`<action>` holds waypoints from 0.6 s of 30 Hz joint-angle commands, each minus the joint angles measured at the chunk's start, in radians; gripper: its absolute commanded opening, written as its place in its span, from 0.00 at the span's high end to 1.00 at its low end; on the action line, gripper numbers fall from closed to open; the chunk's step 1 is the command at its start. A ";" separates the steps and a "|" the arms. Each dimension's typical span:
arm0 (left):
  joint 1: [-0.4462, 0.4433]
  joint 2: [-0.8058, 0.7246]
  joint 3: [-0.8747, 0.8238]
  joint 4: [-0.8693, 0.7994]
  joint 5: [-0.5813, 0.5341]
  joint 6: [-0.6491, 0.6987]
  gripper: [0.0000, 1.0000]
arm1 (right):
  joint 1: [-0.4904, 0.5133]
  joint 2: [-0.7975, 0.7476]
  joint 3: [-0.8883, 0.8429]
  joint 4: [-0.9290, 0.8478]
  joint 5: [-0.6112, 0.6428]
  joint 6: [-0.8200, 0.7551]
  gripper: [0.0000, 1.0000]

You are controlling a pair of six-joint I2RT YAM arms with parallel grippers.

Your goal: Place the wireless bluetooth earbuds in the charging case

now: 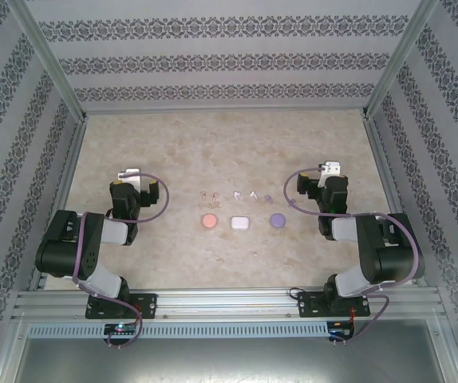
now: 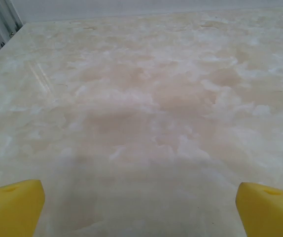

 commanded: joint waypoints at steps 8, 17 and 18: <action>-0.002 -0.001 0.046 -0.035 0.030 0.011 0.01 | -0.004 -0.003 0.013 0.036 -0.020 -0.015 0.02; 0.038 0.001 0.072 -0.085 0.120 -0.005 0.01 | -0.005 -0.002 0.013 0.035 -0.021 -0.014 0.02; 0.041 0.000 0.074 -0.087 0.123 -0.005 0.01 | -0.005 0.000 0.014 0.035 -0.022 -0.014 0.02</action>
